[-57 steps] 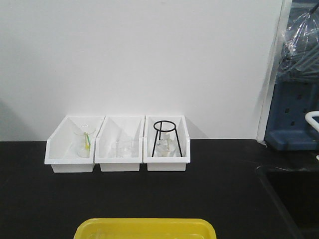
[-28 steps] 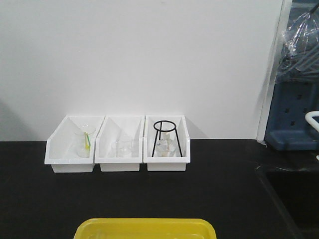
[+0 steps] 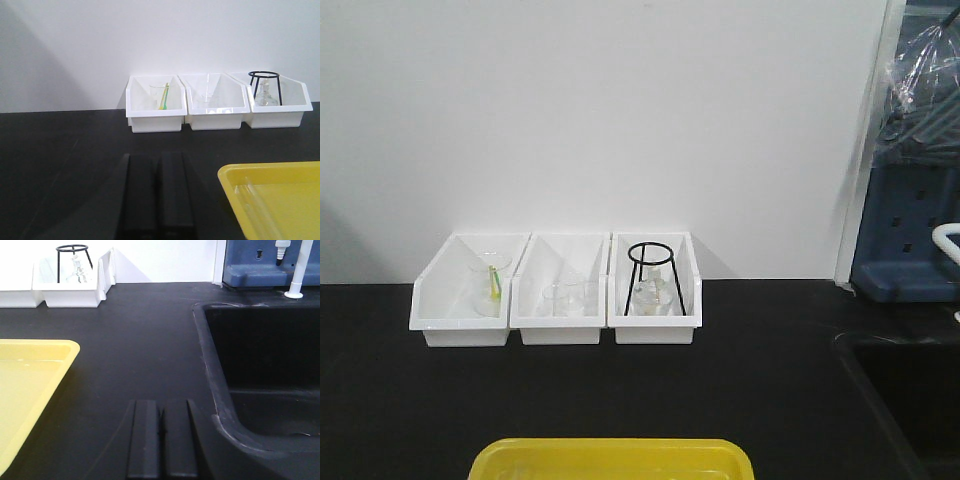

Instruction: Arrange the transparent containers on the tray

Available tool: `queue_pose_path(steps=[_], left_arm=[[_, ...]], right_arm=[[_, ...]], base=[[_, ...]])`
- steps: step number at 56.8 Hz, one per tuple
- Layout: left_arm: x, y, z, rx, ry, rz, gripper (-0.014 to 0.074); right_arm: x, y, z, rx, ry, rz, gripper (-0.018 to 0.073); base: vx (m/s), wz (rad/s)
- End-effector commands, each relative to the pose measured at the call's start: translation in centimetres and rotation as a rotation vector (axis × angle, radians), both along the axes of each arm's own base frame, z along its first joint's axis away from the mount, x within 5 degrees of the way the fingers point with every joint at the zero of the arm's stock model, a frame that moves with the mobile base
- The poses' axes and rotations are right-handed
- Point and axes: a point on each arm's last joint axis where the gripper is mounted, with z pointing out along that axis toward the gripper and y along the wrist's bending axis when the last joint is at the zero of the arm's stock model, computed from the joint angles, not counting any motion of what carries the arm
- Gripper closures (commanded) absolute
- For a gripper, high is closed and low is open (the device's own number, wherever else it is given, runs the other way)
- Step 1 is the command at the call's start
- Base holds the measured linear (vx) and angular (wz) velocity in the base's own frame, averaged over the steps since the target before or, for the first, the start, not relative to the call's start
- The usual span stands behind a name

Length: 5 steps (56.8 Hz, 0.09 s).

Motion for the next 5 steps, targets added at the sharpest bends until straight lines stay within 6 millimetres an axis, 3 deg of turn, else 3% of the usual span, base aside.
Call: queue_pose_path(steps=[1,5], left_arm=[[0.02,0.00,-0.43,-0.009,-0.058,0.000,0.0604],[0.02,0.00,-0.43,-0.009,-0.058,0.000,0.0604]], right_arm=[[0.12,0.05,0.41,-0.003,-0.077,0.005,0.0571],[0.12,0.05,0.41,-0.003,-0.077,0.005,0.0571]], base=[[0.00,0.00],[0.00,0.00]])
